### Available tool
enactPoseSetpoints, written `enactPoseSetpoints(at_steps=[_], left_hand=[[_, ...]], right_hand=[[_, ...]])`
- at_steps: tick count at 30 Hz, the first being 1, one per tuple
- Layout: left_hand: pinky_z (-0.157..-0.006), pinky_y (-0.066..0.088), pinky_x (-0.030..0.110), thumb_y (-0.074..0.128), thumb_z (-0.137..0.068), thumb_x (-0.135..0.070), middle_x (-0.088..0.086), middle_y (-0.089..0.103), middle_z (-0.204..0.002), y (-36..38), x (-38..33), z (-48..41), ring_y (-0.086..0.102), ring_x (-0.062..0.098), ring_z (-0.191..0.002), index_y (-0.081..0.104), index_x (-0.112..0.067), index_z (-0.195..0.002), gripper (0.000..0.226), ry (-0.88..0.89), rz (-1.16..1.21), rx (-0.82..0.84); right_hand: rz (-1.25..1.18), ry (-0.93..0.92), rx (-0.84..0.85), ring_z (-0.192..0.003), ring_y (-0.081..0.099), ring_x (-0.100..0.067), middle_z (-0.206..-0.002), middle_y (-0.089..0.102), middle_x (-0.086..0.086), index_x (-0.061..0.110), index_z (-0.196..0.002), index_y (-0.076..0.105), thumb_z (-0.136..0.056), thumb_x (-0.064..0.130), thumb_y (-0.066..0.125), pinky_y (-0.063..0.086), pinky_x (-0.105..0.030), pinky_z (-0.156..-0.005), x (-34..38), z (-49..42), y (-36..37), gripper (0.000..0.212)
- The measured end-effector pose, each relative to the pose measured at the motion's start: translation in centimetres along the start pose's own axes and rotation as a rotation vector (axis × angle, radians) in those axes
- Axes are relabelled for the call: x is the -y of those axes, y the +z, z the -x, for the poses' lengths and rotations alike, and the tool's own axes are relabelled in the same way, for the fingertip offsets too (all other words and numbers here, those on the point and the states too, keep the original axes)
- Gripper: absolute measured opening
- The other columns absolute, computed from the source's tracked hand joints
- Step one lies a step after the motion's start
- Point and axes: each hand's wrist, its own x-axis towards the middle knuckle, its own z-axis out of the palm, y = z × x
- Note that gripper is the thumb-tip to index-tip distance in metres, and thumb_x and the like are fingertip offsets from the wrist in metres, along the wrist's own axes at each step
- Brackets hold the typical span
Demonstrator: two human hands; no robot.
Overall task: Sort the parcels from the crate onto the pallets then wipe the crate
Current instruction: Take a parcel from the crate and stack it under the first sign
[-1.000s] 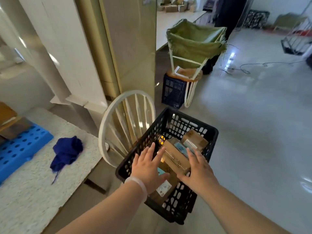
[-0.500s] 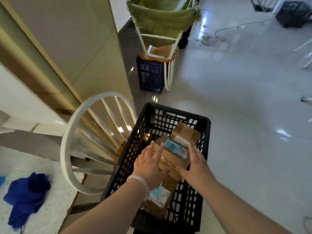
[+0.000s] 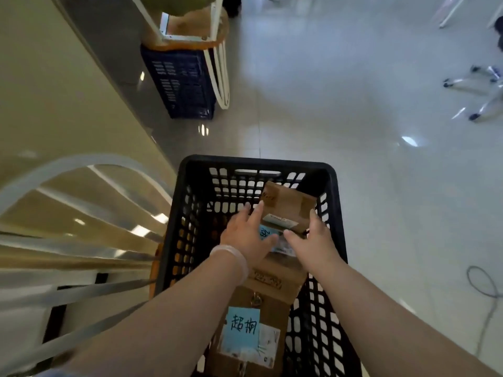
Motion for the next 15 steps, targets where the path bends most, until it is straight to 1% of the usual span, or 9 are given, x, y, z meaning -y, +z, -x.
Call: enactPoseSetpoints(at_steps=[2, 3, 6, 8, 11, 13, 15], left_hand=[[-0.12, 0.024, 0.05, 0.056, -0.094, -0.05, -0.01, 0.0, -0.165, 0.4, -0.3, -1.4, 0.005, 0.022, -0.151, 0.003, -0.041, -0.156, 0.082, 0.001, 0.037, 0.006], [-0.12, 0.023, 0.05, 0.056, -0.094, -0.05, -0.011, 0.0, -0.165, 0.5, -0.4, -2.1, 0.005, 0.023, -0.151, 0.002, -0.041, -0.156, 0.082, 0.0, 0.061, 0.007], [-0.121, 0.021, 0.048, 0.058, -0.093, -0.05, -0.01, 0.003, -0.165, 1.3, 0.1, -4.4, 0.009, 0.024, -0.151, -0.002, -0.04, -0.156, 0.087, 0.013, 0.127, 0.033], [-0.12, 0.026, 0.049, 0.059, -0.092, -0.051, -0.011, 0.009, -0.165, 1.9, 0.5, -5.2, 0.016, 0.024, -0.15, -0.003, -0.039, -0.156, 0.09, 0.041, 0.166, 0.055], [-0.118, 0.029, 0.049, 0.061, -0.09, -0.05, -0.015, 0.014, -0.163, 2.3, 0.9, -5.0, 0.019, 0.02, -0.149, 0.0, -0.039, -0.156, 0.09, 0.01, 0.273, 0.047], [-0.118, 0.029, 0.048, 0.062, -0.091, -0.047, -0.013, 0.014, -0.162, 2.2, 1.1, -4.4, 0.019, 0.017, -0.149, 0.001, -0.037, -0.156, 0.09, -0.014, 0.321, 0.028], [-0.118, 0.03, 0.047, 0.061, -0.093, -0.045, -0.012, 0.013, -0.163, 1.8, 1.0, -3.5, 0.02, 0.016, -0.148, 0.002, -0.036, -0.157, 0.088, -0.031, 0.344, 0.005]], right_hand=[[-0.043, 0.06, 0.003, -0.131, 0.046, -0.028, -0.15, 0.038, -0.002, 0.04, -0.151, 0.018, -0.085, 0.052, 0.065, 0.052, -0.052, -0.097, -0.1, -1.4, 0.4, 0.081], [-0.056, 0.086, 0.005, -0.13, 0.047, -0.028, -0.151, 0.037, -0.003, 0.04, -0.152, 0.015, -0.086, 0.052, 0.064, 0.051, -0.051, -0.097, -0.1, -2.0, 0.7, 0.083], [-0.079, 0.171, 0.028, -0.138, 0.037, -0.033, -0.159, 0.022, -0.006, 0.036, -0.157, -0.003, -0.093, 0.049, 0.058, 0.044, -0.049, -0.105, -0.3, -3.5, 1.2, 0.089], [-0.123, 0.202, 0.026, -0.142, 0.032, -0.033, -0.161, 0.017, -0.007, 0.034, -0.156, -0.009, -0.095, 0.047, 0.057, 0.039, -0.049, -0.108, -0.5, -4.0, 1.3, 0.091], [-0.204, 0.203, -0.004, -0.142, 0.032, -0.031, -0.162, 0.02, -0.006, 0.035, -0.157, -0.007, -0.095, 0.045, 0.058, 0.038, -0.05, -0.111, -0.7, -3.9, 1.4, 0.09], [-0.236, 0.173, -0.014, -0.143, 0.032, -0.03, -0.161, 0.023, -0.005, 0.033, -0.157, -0.002, -0.096, 0.042, 0.058, 0.037, -0.047, -0.109, -0.5, -3.2, 1.3, 0.086], [-0.256, 0.127, -0.032, -0.14, 0.036, -0.028, -0.158, 0.027, -0.005, 0.031, -0.158, 0.004, -0.097, 0.037, 0.058, 0.041, -0.045, -0.105, -0.1, -2.4, 1.1, 0.082]])
